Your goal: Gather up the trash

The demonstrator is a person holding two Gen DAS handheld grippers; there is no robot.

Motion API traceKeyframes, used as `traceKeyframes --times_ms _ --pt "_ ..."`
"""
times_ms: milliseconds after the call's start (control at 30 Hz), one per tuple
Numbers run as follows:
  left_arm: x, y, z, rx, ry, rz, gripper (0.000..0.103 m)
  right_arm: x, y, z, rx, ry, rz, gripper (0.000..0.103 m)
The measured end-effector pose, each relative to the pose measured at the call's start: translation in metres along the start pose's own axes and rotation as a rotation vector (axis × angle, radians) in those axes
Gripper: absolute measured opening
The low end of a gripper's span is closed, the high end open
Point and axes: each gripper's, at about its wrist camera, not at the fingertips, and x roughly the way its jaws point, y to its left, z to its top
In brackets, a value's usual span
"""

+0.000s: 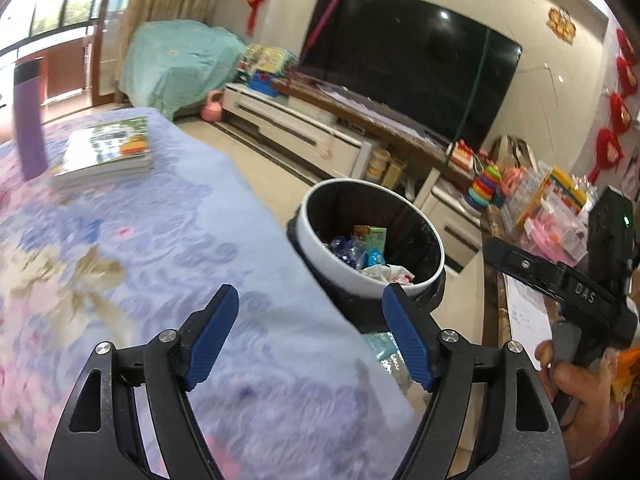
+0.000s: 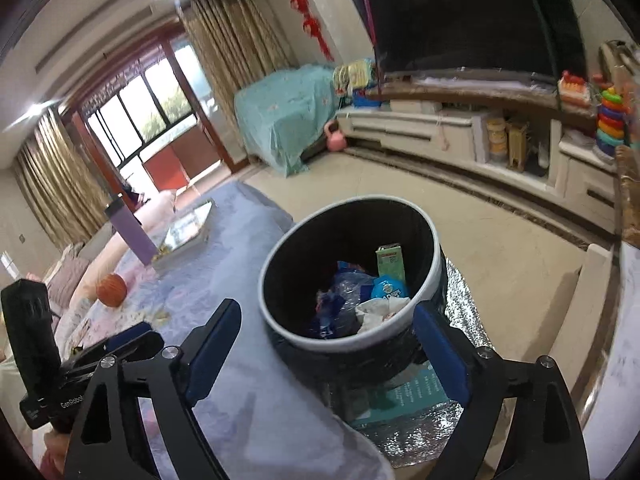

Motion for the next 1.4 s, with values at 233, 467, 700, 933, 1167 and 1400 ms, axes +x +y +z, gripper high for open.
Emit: traceKeyframes --times_ms 233,467,700,933,1167,1400 --pt "-0.053 0.012 -0.024 0.000 -0.117 0.053 0.089 -0.043 0.034 -0.023 -0.040 -0.150 -0.035 0.100" --pt "-0.092 0.009 -0.045 0.040 -0.236 0.106 0.103 -0.089 0.062 -0.043 -0.109 -0.340 -0.102 0.103" --pt "-0.106 0.013 -0.073 0.033 -0.306 0.180 0.103 -0.095 0.068 -0.070 -0.138 -0.409 -0.168 0.103" --pt "-0.118 0.003 -0.088 0.094 -0.371 0.268 0.103 -0.091 0.077 -0.090 -0.199 -0.403 -0.206 0.103" --pt "-0.128 -0.001 -0.095 0.119 -0.399 0.312 0.103 -0.099 0.080 -0.104 -0.207 -0.427 -0.214 0.103" --pt "-0.136 -0.005 -0.099 0.131 -0.411 0.325 0.103 -0.106 0.082 -0.107 -0.205 -0.456 -0.206 0.103"
